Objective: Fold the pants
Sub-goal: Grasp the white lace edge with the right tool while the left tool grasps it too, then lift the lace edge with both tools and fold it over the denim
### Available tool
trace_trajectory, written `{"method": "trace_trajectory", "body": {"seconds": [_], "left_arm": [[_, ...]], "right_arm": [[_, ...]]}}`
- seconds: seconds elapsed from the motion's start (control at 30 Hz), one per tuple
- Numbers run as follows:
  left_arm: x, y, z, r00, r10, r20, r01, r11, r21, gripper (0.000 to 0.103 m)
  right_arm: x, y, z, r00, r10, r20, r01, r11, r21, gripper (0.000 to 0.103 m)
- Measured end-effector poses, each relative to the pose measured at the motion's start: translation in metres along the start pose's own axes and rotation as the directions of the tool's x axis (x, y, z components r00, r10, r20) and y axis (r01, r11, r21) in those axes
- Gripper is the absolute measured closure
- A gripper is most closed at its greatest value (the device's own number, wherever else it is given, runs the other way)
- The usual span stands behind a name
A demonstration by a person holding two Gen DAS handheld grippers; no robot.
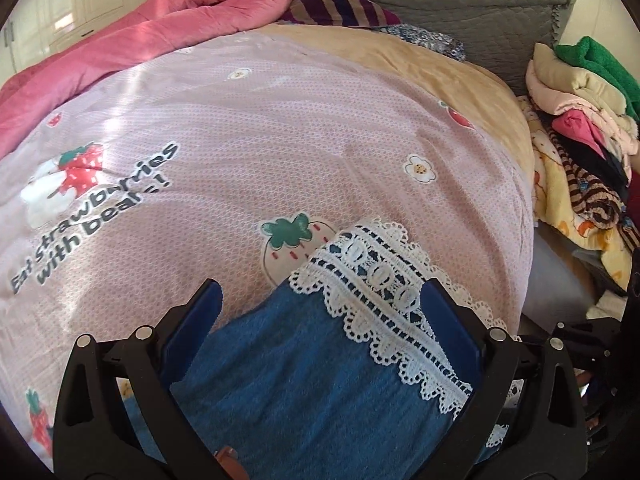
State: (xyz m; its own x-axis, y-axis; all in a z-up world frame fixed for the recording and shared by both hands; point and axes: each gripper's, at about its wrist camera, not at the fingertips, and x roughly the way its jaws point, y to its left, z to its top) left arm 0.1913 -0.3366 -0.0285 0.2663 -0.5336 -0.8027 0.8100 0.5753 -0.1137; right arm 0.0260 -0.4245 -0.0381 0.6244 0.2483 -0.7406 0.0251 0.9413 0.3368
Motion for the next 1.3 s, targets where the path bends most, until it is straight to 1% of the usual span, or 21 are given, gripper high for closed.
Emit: {"method": "trace_trajectory", "body": {"seconds": [0.17, 0.2, 0.27, 0.37, 0.4, 0.43, 0.47, 0.5, 0.53, 0.57, 0.6, 0.63, 0.73, 0.87, 1.0, 1.1, 1.17, 1.3], "left_arm": [[0.015, 0.007, -0.002, 0.997, -0.052, -0.064, 0.054, 0.998, 0.029, 0.01], [0.017, 0.007, -0.002, 0.996, -0.063, -0.066, 0.065, 0.997, 0.034, 0.01], [0.021, 0.006, -0.003, 0.993, -0.094, -0.074, 0.097, 0.995, 0.038, 0.013], [0.024, 0.002, -0.002, 0.987, -0.145, -0.073, 0.148, 0.988, 0.042, 0.03], [0.024, 0.0, -0.003, 0.983, -0.167, -0.074, 0.17, 0.984, 0.043, 0.04], [0.025, -0.001, -0.003, 0.982, -0.174, -0.077, 0.178, 0.983, 0.045, 0.043], [0.025, -0.003, -0.004, 0.982, -0.169, -0.082, 0.174, 0.983, 0.051, 0.044], [0.026, -0.004, -0.004, 0.981, -0.176, -0.087, 0.181, 0.982, 0.052, 0.049], [0.025, -0.004, -0.005, 0.978, -0.189, -0.085, 0.193, 0.98, 0.045, 0.055], [0.023, -0.002, -0.005, 0.979, -0.19, -0.076, 0.194, 0.98, 0.039, 0.059], [0.02, 0.0, -0.005, 0.979, -0.192, -0.067, 0.194, 0.981, 0.029, 0.068], [0.018, 0.003, -0.006, 0.98, -0.19, -0.057, 0.192, 0.981, 0.019, 0.077], [0.006, 0.017, -0.007, 0.969, -0.247, -0.018, 0.246, 0.969, -0.035, 0.08], [-0.016, 0.024, -0.008, 0.956, -0.287, 0.059, 0.29, 0.956, -0.045, 0.082], [-0.049, 0.041, -0.014, 0.937, -0.313, 0.158, 0.327, 0.943, -0.069, 0.082], [-0.076, 0.058, -0.024, 0.925, -0.312, 0.218, 0.337, 0.938, -0.087, 0.082], [-0.091, 0.069, -0.032, 0.923, -0.302, 0.239, 0.333, 0.938, -0.097, 0.082], [-0.114, 0.091, -0.058, 0.922, -0.274, 0.273, 0.319, 0.938, -0.134, 0.082]], "right_arm": [[-0.001, -0.003, 0.0, 1.0, 0.012, 0.002, -0.012, 1.0, 0.028, 0.063], [0.0, -0.002, 0.0, 1.0, 0.016, 0.0, -0.016, 1.0, 0.027, 0.061], [0.008, -0.002, 0.0, 1.0, 0.022, -0.023, -0.021, 0.999, 0.024, 0.06], [0.011, -0.006, -0.001, 0.999, 0.032, -0.036, -0.031, 0.999, 0.039, 0.06], [0.011, -0.005, -0.001, 0.999, 0.034, -0.038, -0.033, 0.999, 0.034, 0.06], [0.011, -0.004, -0.001, 0.999, 0.03, -0.039, -0.029, 0.999, 0.025, 0.062], [0.01, -0.002, 0.0, 0.999, 0.026, -0.039, -0.026, 1.0, 0.018, 0.066], [0.009, -0.001, 0.0, 0.999, 0.034, -0.032, -0.033, 0.999, 0.015, 0.072], [0.006, 0.0, 0.0, 0.999, 0.041, -0.021, -0.041, 0.999, 0.017, 0.075], [0.003, 0.001, 0.001, 0.997, 0.071, -0.006, -0.071, 0.997, 0.024, 0.084], [0.0, 0.001, 0.001, 0.996, 0.091, 0.009, -0.091, 0.995, 0.031, 0.085], [-0.002, 0.003, 0.002, 0.995, 0.095, 0.022, -0.095, 0.995, 0.03, 0.085], [-0.011, 0.016, 0.005, 0.993, 0.108, 0.055, -0.109, 0.994, 0.003, 0.085], [-0.021, 0.038, 0.012, 0.99, 0.116, 0.086, -0.111, 0.992, -0.055, 0.086], [-0.028, 0.064, 0.018, 0.986, 0.135, 0.098, -0.123, 0.985, -0.12, 0.086], [-0.029, 0.089, 0.021, 0.985, 0.142, 0.101, -0.122, 0.975, -0.185, 0.086], [-0.028, 0.105, 0.022, 0.984, 0.151, 0.096, -0.127, 0.967, -0.221, 0.086], [-0.013, 0.147, 0.023, 0.984, 0.171, 0.051, -0.146, 0.938, -0.315, 0.086]]}}
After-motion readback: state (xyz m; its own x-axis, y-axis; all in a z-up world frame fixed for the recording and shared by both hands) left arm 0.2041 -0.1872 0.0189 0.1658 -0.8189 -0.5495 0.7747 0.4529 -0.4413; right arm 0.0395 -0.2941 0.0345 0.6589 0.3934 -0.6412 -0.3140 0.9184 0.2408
